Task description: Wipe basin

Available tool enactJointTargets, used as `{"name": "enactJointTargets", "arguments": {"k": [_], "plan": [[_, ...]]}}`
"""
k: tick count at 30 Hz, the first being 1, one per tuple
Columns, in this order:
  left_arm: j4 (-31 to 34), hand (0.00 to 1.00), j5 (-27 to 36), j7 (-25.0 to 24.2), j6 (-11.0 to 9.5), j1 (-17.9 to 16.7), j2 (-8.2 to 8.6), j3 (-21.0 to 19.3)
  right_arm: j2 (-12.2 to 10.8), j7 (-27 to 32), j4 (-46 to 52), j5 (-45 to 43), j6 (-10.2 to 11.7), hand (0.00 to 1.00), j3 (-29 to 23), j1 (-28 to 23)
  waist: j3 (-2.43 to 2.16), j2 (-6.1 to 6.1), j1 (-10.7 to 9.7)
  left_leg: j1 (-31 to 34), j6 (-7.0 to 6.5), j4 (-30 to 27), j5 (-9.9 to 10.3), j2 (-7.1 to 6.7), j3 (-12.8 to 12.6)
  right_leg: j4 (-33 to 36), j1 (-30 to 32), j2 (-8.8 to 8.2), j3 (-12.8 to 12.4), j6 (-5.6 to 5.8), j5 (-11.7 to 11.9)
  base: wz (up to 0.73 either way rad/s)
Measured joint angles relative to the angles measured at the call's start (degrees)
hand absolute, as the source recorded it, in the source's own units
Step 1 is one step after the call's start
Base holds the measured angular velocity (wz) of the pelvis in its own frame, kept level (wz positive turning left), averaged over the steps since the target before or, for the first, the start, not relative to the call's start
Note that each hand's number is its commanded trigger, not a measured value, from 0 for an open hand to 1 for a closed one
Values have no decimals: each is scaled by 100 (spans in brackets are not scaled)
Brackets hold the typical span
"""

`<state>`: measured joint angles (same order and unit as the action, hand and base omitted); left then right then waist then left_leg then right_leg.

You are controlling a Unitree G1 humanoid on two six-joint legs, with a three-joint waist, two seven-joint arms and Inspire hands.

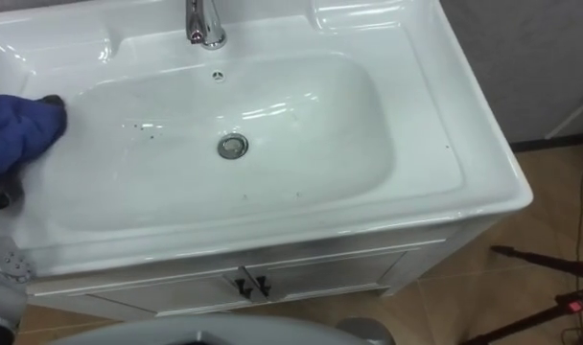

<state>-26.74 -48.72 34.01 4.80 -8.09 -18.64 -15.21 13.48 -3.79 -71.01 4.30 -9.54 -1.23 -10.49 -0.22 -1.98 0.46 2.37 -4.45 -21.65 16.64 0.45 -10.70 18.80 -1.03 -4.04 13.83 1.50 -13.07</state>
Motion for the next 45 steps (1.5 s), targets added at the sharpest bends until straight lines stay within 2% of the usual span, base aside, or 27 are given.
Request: {"name": "enactJointTargets", "arguments": {"k": [9, 16, 23, 26, 29, 31, 33, 36, 39, 41, 45], "plan": [[138, 0, 81, -265, 28, 52, 28, -21, -1, 37, -1, 0, -30, 0, 1, 40, -6, 18, 13, -8, -1, -8, 0, -22, 18, -29, 5, -30, 32, 10, -64, 1], [447, 0, 113, -547, 241, 49, 103, -43, -4, 87, 5, -32, -50, 0, 4, 24, -12, 43, 19, -8, 0, -1, 1, -25, 14, -4, 8, -41, 30, 12, -111, 1], [745, 0, 474, -836, 267, 132, 117, -40, -19, 263, 13, -8, -31, 0, 16, 26, -12, 43, 127, 13, -3, -32, 6, -18, 18, -8, -8, -39, 51, 11, -116, 1], [867, 0, 779, -946, 233, 186, 140, -41, -48, 362, 11, 13, 56, 0, 15, 52, -2, 13, 139, 24, -7, -39, 10, -20, 27, -8, -29, -42, 55, 11, -116, 0], [1166, 0, 1163, -1005, 196, 189, 140, -39, -90, 408, 8, 82, 199, 0, 22, 47, 38, 24, 135, 18, -8, -31, 9, -24, 38, 5, -35, -63, 59, 12, -116, 0], [1360, 0, 1277, -1006, 128, 195, 144, -32, -96, 412, 6, 140, 229, 0, 123, 45, 52, 43, 119, 27, -8, -34, 9, -24, 51, 42, -31, -74, 62, 12, -116, 0], [1508, 0, 1521, -1013, -32, 204, 149, 23, -102, 414, 0, 232, 273, 0, 236, 44, 68, 53, 96, 21, -12, -34, 13, -26, 50, 97, -15, -73, 52, 12, -116, 0], [1629, 0, 1700, -1105, -111, 213, 177, 158, -127, 428, -17, 269, 309, 0, 236, 107, 90, 9, 54, 66, -24, -69, 41, -18, 56, 96, 12, -45, 51, 13, -115, 0], [1842, 0, 1718, -1136, -147, 242, 178, 217, -132, 445, -39, 432, 368, 0, 236, 124, 73, -55, -16, 194, -32, -189, 86, 9, 79, 95, 78, -22, 47, 19, -106, 0], [1948, 0, 1718, -1212, -160, 386, 178, 217, -122, 454, -35, 503, 401, 0, 232, 120, 89, -97, -18, 213, -35, -195, 86, 6, 88, 92, 89, -23, 49, 29, -93, 2], [2039, 0, 1773, -1226, -303, 613, 178, 217, -93, 463, -29, 553, 473, 0, 233, 114, 71, -144, -24, 195, -40, -172, 87, -2, 85, 92, 81, -32, 54, 34, -90, 0]]}}
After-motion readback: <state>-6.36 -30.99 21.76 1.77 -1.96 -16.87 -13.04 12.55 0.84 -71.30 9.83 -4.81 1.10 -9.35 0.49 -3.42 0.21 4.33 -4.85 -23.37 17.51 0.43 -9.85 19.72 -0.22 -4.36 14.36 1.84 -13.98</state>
